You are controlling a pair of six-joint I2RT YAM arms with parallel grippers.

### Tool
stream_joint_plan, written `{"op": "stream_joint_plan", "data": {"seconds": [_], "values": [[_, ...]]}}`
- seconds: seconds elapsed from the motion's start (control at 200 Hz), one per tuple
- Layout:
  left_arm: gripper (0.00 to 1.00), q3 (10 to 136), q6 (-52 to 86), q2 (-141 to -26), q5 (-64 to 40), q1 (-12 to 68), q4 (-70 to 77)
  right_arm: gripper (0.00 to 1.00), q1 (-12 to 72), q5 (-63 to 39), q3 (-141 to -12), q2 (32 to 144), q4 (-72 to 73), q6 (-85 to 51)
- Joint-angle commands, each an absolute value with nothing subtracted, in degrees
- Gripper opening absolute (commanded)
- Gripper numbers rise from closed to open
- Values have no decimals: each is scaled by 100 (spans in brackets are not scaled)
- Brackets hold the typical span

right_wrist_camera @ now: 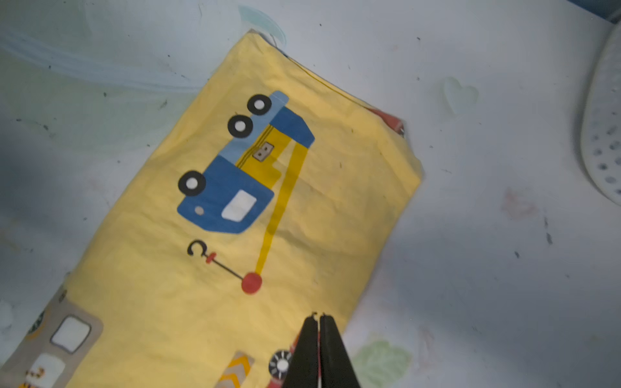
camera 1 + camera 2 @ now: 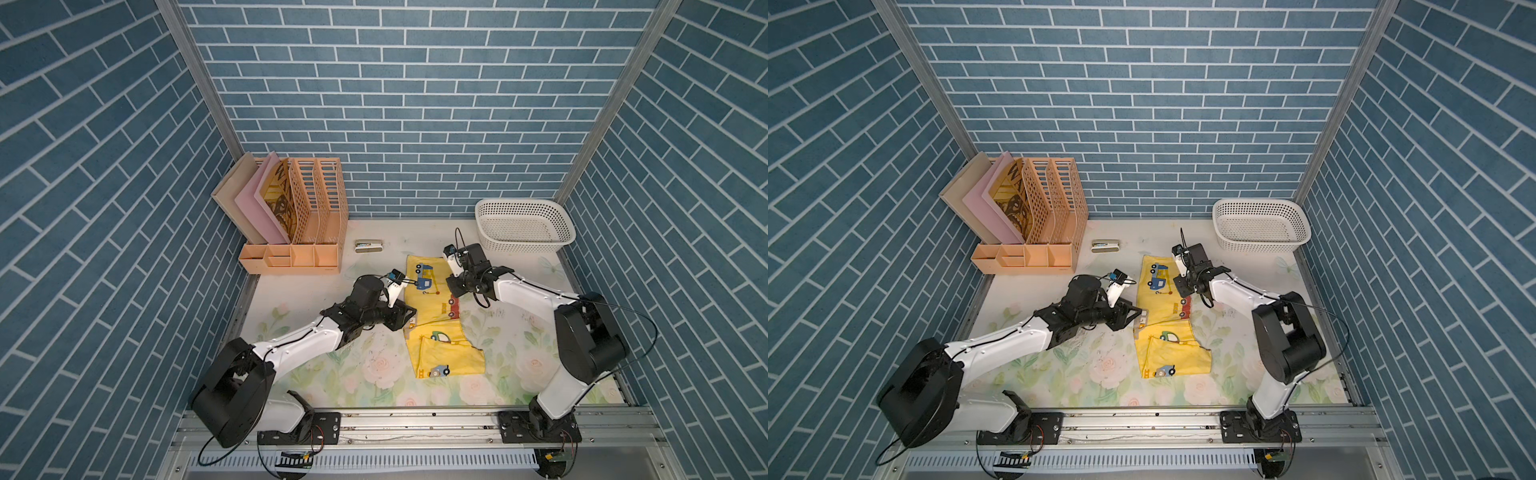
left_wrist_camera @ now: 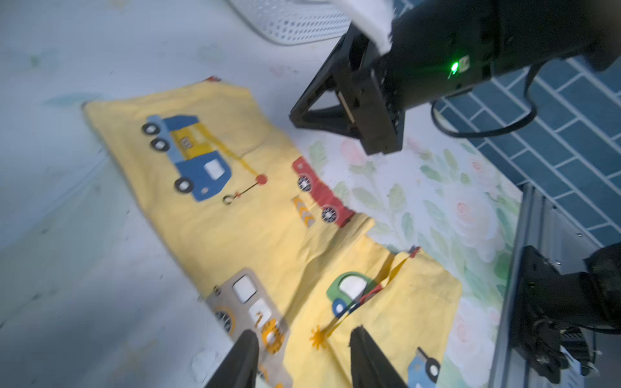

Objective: Roll up the pillowcase
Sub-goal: Adjust the pillowcase at the center of the board.

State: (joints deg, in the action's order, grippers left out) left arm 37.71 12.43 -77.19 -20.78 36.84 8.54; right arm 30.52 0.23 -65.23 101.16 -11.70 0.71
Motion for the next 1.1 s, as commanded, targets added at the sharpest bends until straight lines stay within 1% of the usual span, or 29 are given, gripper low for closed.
{"op": "stream_joint_plan", "data": {"seconds": [0.0,0.035,0.155,0.245,0.475,0.565,0.685,0.735,0.775,0.905,1.0,1.025,1.065,1.095], "values": [[49,3537,1518,-7475,-1521,3568,1164,8,3186,-201,-6947,10745,-1327,-88],[49,3525,1511,-7462,-1498,3568,1193,7,3219,-185,-7190,11009,-1438,-88],[49,3689,1476,-7567,-1430,3581,1132,0,3296,38,-7937,11680,-1653,-210],[49,3724,1455,-7589,-1421,3578,1189,0,3291,241,-8363,12130,-1698,-288],[49,3824,1369,-7595,-1343,3578,1051,0,3150,482,-10216,13855,-2381,-366],[50,3870,1323,-7590,-1334,3578,1011,0,3077,445,-11253,14549,-2661,-393],[50,3953,1292,-7670,-1360,3577,986,0,3068,420,-13448,15604,-3492,-261],[50,4013,1309,-7695,-1369,3591,942,0,3052,369,-14235,15864,-3888,-205],[50,4035,1304,-7678,-1360,3604,886,0,3048,355,-14409,15806,-3929,-171],[51,3820,1285,-7599,-1232,3621,1132,0,2947,124,-13774,14981,-3036,-159],[50,4054,1224,-7796,-1217,3619,945,0,2918,-133,-13813,14457,-3211,55],[50,4119,1222,-7840,-1246,3618,888,3,2922,-262,-13760,14271,-3326,165],[50,4181,1262,-7903,-1306,3620,831,5,2949,-477,-13438,13841,-3469,362],[50,4179,1289,-7918,-1406,3621,833,5,2997,-603,-12882,13350,-3415,496]]}}
